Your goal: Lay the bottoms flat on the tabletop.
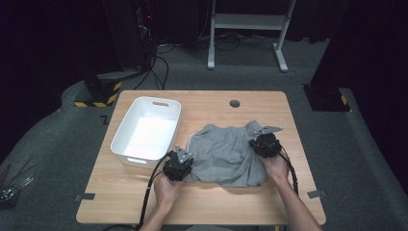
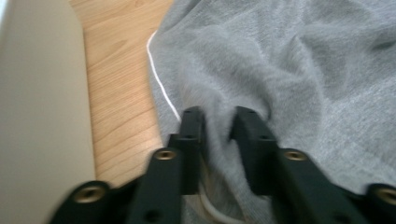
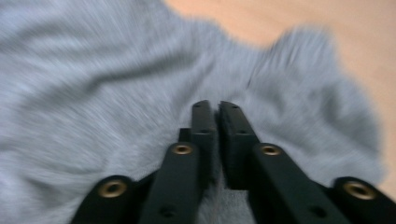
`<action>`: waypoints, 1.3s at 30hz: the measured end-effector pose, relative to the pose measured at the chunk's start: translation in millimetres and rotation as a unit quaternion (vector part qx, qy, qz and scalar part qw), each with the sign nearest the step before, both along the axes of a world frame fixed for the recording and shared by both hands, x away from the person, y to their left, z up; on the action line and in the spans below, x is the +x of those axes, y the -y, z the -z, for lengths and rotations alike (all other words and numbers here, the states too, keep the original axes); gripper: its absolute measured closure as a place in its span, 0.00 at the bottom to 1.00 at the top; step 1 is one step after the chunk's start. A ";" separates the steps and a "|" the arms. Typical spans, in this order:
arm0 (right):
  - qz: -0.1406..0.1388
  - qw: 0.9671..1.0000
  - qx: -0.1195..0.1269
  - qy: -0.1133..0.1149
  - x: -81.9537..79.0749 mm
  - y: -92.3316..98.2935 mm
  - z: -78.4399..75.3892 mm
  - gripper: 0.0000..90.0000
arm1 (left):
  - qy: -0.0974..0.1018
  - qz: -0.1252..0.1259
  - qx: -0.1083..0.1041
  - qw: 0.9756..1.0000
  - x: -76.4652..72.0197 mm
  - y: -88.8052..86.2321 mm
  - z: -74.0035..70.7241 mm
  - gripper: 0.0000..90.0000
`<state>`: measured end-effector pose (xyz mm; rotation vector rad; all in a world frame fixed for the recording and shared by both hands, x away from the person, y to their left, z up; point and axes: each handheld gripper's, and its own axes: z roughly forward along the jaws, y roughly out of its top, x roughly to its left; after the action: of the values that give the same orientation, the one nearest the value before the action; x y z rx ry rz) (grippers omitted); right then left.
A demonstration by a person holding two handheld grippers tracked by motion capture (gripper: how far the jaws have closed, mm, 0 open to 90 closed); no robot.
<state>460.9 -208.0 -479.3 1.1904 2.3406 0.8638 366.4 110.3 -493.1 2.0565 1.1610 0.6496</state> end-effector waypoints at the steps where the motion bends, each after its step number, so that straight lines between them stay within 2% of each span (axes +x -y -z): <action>1: 0.003 1.000 0.006 -0.007 -1.4 1.5 4.0 0.78 | 0.002 0.006 0.000 1.000 -1.3 1.4 0.3 0.67; 2: 0.006 1.000 0.017 -0.008 -6.1 4.1 5.4 0.73 | 0.006 0.013 0.000 1.000 -3.0 2.9 0.2 0.62; 4: 0.007 0.999 0.035 0.010 -21.0 12.0 2.1 0.69 | 0.013 0.025 0.001 1.000 -5.1 7.5 -0.3 0.56; 6: 0.016 0.998 0.057 0.031 -38.8 23.4 -5.1 0.66 | 0.014 0.033 0.005 0.999 -4.1 12.5 0.3 0.52; 8: 0.022 0.996 0.074 0.040 -55.6 35.0 -9.7 0.65 | 0.008 0.036 0.005 0.999 -0.7 15.1 3.3 0.50; 11: 0.027 0.996 0.081 0.030 -74.1 47.7 -6.1 0.60 | -0.004 0.030 0.000 1.000 4.7 17.1 12.5 0.48; 14: 0.025 0.996 0.086 0.012 -84.2 51.3 5.3 0.55 | -0.011 0.024 -0.003 1.000 7.1 15.2 21.5 0.46; 16: 0.014 0.997 0.080 -0.002 -84.8 47.8 13.3 0.63 | -0.016 0.021 -0.004 1.000 7.8 12.7 27.9 0.45; 18: 0.003 0.997 0.076 -0.013 -81.8 41.8 17.2 0.82 | -0.006 0.024 -0.011 1.000 5.6 10.5 31.8 0.44; 19: -0.003 0.997 0.073 -0.012 -79.8 38.1 16.1 0.89 | -0.001 0.025 -0.010 1.000 4.8 9.9 32.3 0.44; 21: -0.018 0.997 0.071 -0.001 -77.1 27.6 8.4 0.93 | -0.002 0.028 -0.010 1.000 4.9 9.2 32.3 0.44; 25: -0.057 0.996 0.067 0.033 -68.7 -1.1 -16.6 0.93 | -0.005 0.027 -0.013 1.000 6.9 8.2 32.4 0.43; 28: -0.068 0.995 0.065 0.042 -53.7 -24.7 -26.9 0.93 | -0.007 0.028 -0.015 0.999 7.8 7.8 32.3 0.42; 30: -0.071 0.995 0.058 0.031 -39.4 -38.6 -21.3 0.92 | -0.007 0.028 -0.016 0.999 8.1 7.5 32.4 0.42; 31: -0.072 0.996 0.054 0.014 -32.0 -44.8 -14.1 0.90 | -0.007 0.028 -0.016 0.999 8.0 7.6 32.4 0.42; 33: -0.078 0.995 0.047 -0.033 -20.8 -54.2 3.0 0.79 | -0.008 0.028 -0.017 0.999 7.9 7.8 32.5 0.42; 34: -0.081 0.995 0.049 -0.042 -20.0 -56.0 8.3 0.75 | -0.009 0.029 -0.018 0.999 7.9 7.7 32.5 0.41; 36: -0.086 0.994 0.069 -0.023 -27.5 -51.7 6.2 0.68 | -0.009 0.029 -0.017 0.999 7.8 7.9 32.5 0.41; 39: -0.073 0.992 0.099 0.025 -46.7 -31.7 -10.4 0.67 | -0.009 0.031 -0.016 0.999 8.0 7.8 32.4 0.41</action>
<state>414.1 -176.3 -469.0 1.0662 2.3696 1.1857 374.3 102.6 -525.4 2.0665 1.1068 0.5818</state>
